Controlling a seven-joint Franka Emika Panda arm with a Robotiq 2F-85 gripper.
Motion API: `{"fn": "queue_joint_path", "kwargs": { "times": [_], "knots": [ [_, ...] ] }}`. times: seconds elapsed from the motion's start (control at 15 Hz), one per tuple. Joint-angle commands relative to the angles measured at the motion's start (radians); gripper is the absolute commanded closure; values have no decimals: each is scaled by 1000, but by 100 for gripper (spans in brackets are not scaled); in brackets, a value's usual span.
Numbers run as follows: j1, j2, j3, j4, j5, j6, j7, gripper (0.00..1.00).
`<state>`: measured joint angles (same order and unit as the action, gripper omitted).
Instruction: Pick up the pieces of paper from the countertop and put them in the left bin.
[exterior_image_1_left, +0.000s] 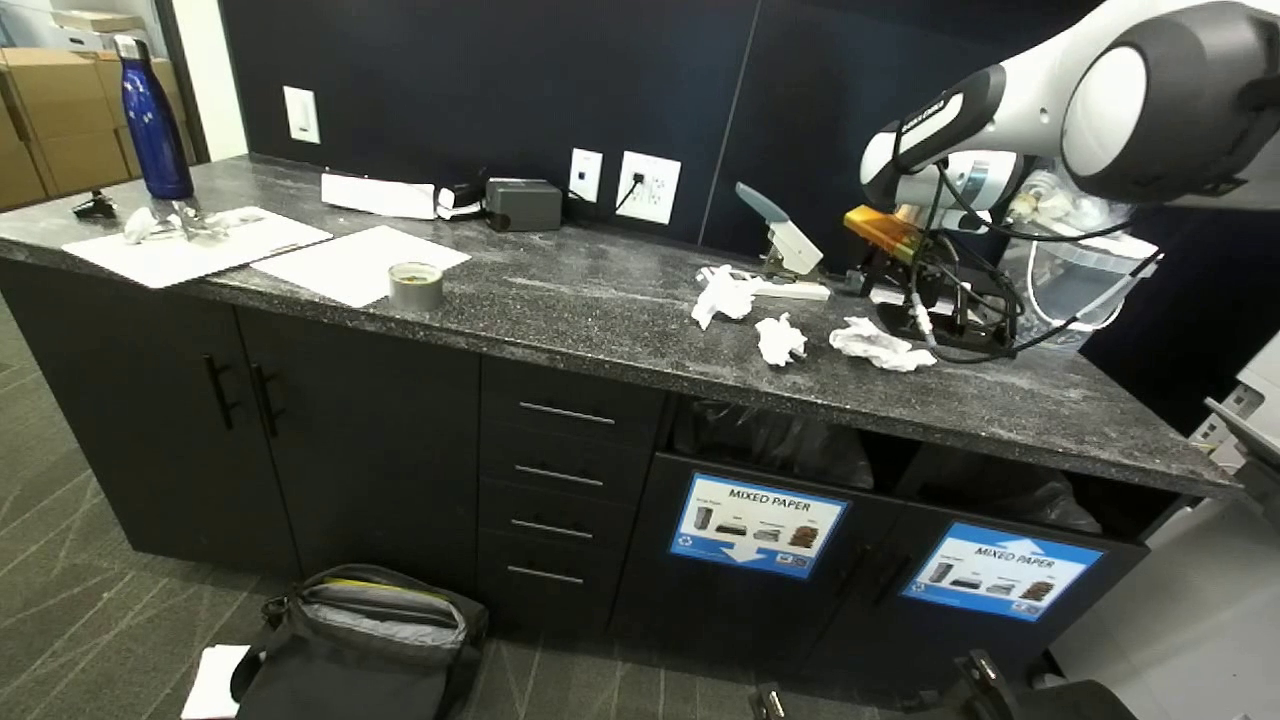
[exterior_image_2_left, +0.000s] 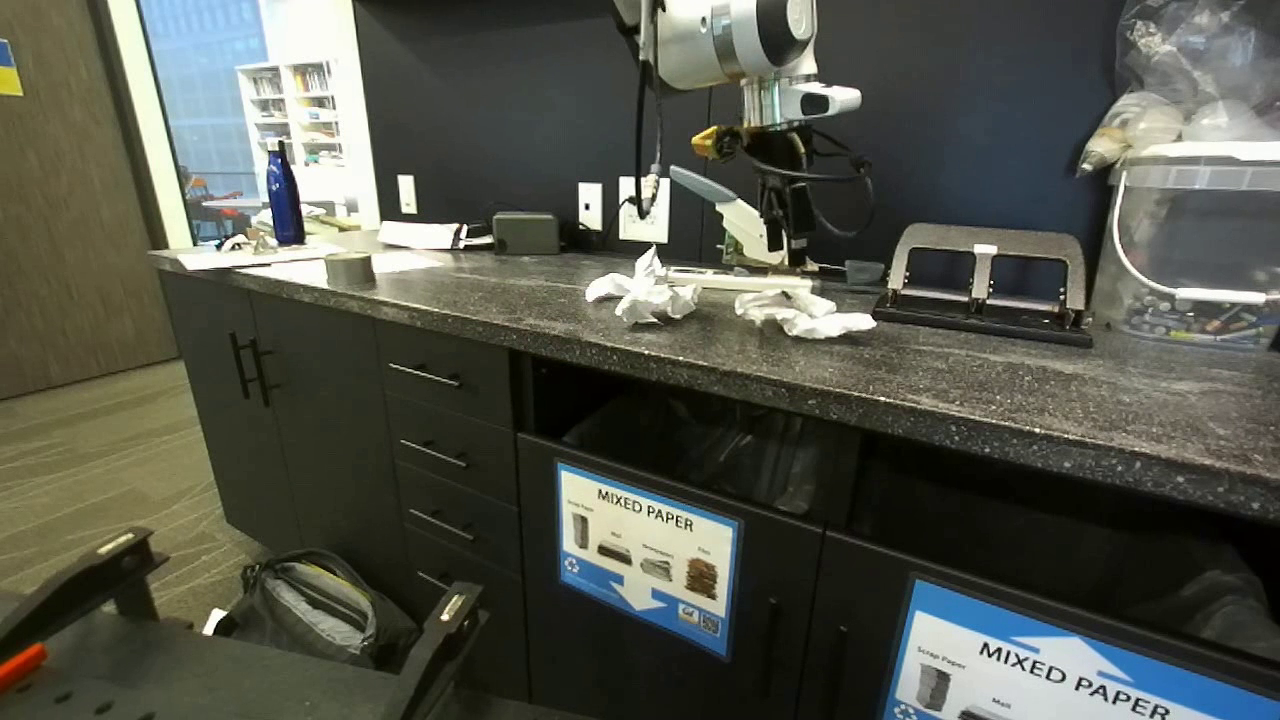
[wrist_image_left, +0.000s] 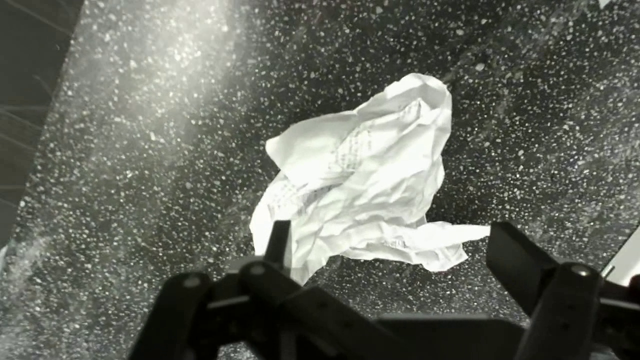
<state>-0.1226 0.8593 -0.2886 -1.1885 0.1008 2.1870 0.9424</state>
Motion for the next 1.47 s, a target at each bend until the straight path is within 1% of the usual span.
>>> {"fn": "queue_joint_path", "kwargs": {
  "times": [0.0,0.13,0.2,0.4,0.47,0.67,0.73,1.07,1.4],
  "knots": [
    [-43,95,28,222,33,-150,156,0],
    [-60,120,46,279,40,-222,225,0],
    [-68,132,53,305,43,-239,250,0],
    [-93,166,66,353,43,-222,319,0],
    [-88,178,49,359,59,-214,347,0],
    [-106,221,45,390,60,-190,397,0],
    [-114,234,47,399,64,-203,419,0],
    [-130,267,60,412,69,-218,456,0],
    [-150,295,78,419,102,-230,467,0]
  ]
}}
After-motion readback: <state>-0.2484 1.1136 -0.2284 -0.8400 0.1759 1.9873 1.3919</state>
